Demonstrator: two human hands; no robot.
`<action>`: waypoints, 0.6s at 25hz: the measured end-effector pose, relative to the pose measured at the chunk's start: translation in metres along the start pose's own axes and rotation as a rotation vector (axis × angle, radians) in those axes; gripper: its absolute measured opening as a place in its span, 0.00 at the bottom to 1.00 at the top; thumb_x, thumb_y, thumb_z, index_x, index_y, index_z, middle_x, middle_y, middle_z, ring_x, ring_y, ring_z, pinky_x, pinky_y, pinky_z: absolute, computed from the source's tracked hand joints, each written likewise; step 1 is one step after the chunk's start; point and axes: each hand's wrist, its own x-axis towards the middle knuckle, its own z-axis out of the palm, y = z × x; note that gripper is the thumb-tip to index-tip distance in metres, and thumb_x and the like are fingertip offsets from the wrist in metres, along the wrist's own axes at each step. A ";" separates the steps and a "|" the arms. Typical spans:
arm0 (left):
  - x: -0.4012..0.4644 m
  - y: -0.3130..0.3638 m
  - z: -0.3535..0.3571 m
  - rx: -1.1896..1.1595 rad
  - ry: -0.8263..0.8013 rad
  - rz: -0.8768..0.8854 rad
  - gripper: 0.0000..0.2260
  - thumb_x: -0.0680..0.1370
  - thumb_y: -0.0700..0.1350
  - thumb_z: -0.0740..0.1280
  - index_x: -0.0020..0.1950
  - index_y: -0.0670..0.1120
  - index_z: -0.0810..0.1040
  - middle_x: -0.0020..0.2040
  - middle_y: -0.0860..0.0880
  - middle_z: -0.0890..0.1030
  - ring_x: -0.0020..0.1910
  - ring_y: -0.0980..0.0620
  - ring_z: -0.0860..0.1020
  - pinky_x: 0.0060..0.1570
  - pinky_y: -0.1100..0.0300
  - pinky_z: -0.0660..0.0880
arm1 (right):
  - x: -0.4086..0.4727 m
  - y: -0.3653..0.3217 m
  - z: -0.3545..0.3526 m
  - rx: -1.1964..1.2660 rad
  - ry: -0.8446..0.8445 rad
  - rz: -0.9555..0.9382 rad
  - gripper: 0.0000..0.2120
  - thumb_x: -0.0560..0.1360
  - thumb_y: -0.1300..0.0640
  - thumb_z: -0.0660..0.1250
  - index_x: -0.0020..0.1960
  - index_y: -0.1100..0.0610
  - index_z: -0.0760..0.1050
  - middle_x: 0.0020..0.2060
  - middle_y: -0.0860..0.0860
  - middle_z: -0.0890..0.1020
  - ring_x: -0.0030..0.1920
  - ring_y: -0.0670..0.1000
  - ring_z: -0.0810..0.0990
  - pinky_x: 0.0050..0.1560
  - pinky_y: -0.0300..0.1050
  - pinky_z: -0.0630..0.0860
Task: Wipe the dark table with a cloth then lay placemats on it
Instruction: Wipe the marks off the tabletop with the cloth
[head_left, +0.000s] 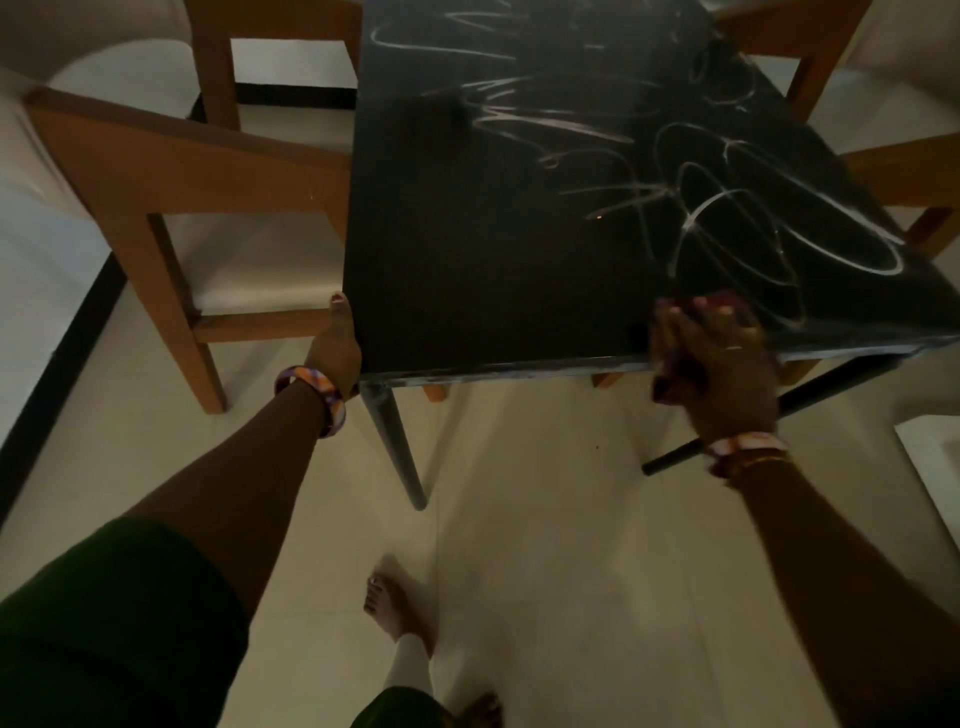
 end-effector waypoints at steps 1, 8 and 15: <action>0.000 0.000 0.001 -0.008 0.001 0.003 0.27 0.80 0.61 0.46 0.69 0.45 0.65 0.59 0.44 0.74 0.56 0.46 0.73 0.55 0.52 0.69 | -0.001 0.025 -0.010 -0.008 -0.052 0.088 0.24 0.74 0.59 0.67 0.69 0.56 0.68 0.68 0.58 0.70 0.69 0.62 0.65 0.70 0.63 0.61; 0.006 -0.001 0.003 0.053 0.060 0.010 0.26 0.81 0.60 0.46 0.70 0.45 0.65 0.63 0.43 0.72 0.61 0.45 0.71 0.61 0.51 0.68 | -0.007 -0.108 0.013 0.169 0.023 -0.173 0.25 0.70 0.60 0.69 0.67 0.56 0.72 0.65 0.60 0.74 0.66 0.65 0.71 0.67 0.62 0.57; -0.006 0.008 0.012 0.819 0.631 0.454 0.21 0.82 0.53 0.50 0.59 0.37 0.71 0.57 0.35 0.74 0.57 0.39 0.72 0.58 0.47 0.68 | 0.009 -0.084 -0.001 0.094 -0.151 -0.176 0.32 0.74 0.34 0.50 0.72 0.50 0.65 0.71 0.54 0.68 0.71 0.59 0.65 0.72 0.59 0.56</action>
